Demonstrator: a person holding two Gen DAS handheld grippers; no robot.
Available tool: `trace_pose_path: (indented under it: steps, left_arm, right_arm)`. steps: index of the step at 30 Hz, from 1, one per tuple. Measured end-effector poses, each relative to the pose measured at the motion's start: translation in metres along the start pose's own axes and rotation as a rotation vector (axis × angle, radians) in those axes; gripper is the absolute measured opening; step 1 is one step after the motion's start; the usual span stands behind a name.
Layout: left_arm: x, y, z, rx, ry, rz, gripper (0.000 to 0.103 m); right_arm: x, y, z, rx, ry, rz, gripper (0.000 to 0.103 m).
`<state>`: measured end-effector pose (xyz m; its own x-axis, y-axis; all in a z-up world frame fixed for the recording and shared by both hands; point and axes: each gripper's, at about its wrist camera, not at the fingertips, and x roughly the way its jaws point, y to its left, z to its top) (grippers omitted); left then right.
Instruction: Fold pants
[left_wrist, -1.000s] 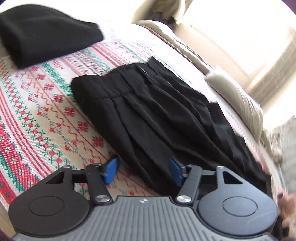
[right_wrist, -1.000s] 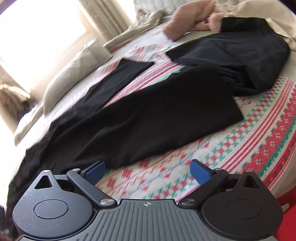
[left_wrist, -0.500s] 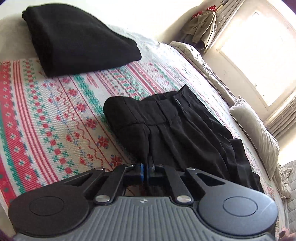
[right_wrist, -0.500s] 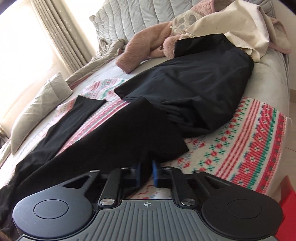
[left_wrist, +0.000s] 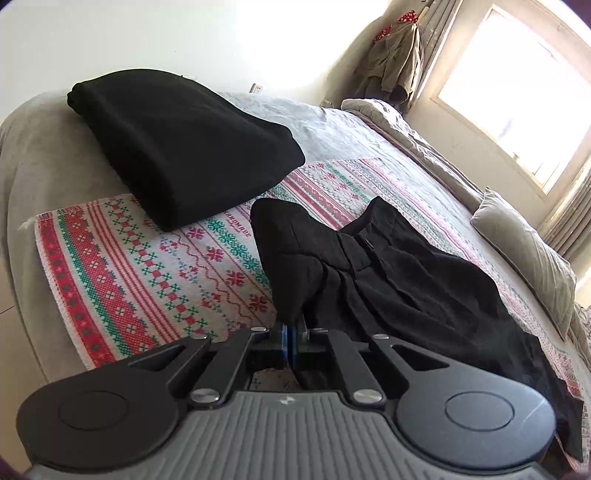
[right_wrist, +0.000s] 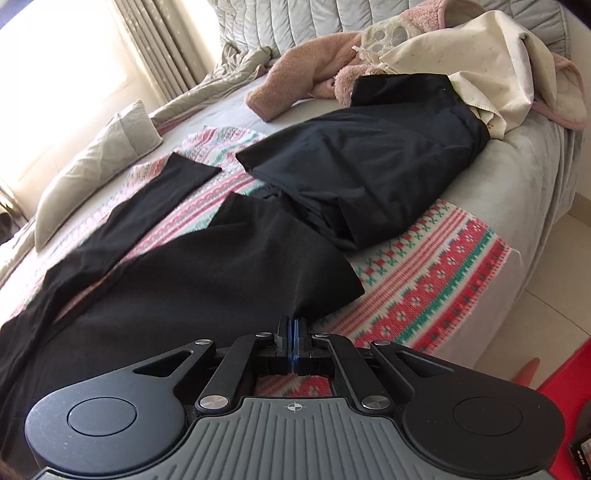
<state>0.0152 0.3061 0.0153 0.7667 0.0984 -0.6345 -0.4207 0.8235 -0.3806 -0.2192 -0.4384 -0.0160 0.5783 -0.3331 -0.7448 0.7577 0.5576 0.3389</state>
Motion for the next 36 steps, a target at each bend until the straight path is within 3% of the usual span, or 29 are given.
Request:
trace_pose_path:
  steps: [5,9,10,11,13,15,16,19,25,31,36]
  left_arm:
    - [0.000,0.002,-0.007,0.053,0.026,0.035,0.020]
    - [0.023,0.000,-0.019,0.152,0.124,0.099,0.022]
    - [0.023,-0.005,-0.021,0.200,0.117,0.113,0.027]
    - [0.020,-0.012,-0.022,0.255,0.100,0.133,0.032]
    - [0.010,-0.025,-0.028,0.348,0.046,0.189,0.059]
    - [-0.002,-0.037,-0.034,0.432,-0.011,0.195,0.069]
    - [-0.008,-0.043,-0.038,0.457,-0.032,0.181,0.077]
    - [-0.022,-0.061,-0.045,0.488,-0.049,0.109,0.086]
    - [-0.031,-0.117,-0.079,0.584,0.007,-0.110,0.103]
    - [-0.017,-0.173,-0.128,0.683,0.090,-0.301,0.103]
    - [-0.003,-0.207,-0.165,0.765,0.073,-0.407,0.103]
  right_arm:
    - [-0.005,-0.004,-0.009,-0.031,0.012,-0.041,0.000]
    - [0.005,-0.006,-0.015,-0.064,0.054,-0.076,0.000]
    - [0.004,-0.005,-0.015,-0.081,0.053,-0.084,0.005]
    - [0.002,-0.003,-0.015,-0.099,0.056,-0.081,0.017]
    - [-0.005,0.000,-0.013,-0.124,0.044,-0.104,0.046]
    - [-0.015,0.001,-0.008,-0.151,-0.010,-0.110,0.057]
    - [-0.020,0.002,-0.005,-0.165,-0.035,-0.114,0.057]
    - [-0.022,0.004,0.011,-0.193,-0.095,-0.094,0.057]
    - [0.012,0.017,0.050,-0.257,-0.111,0.067,0.057]
    - [0.068,0.039,0.073,-0.355,-0.121,0.081,0.056]
    - [0.108,0.044,0.082,-0.394,-0.122,0.123,0.056]
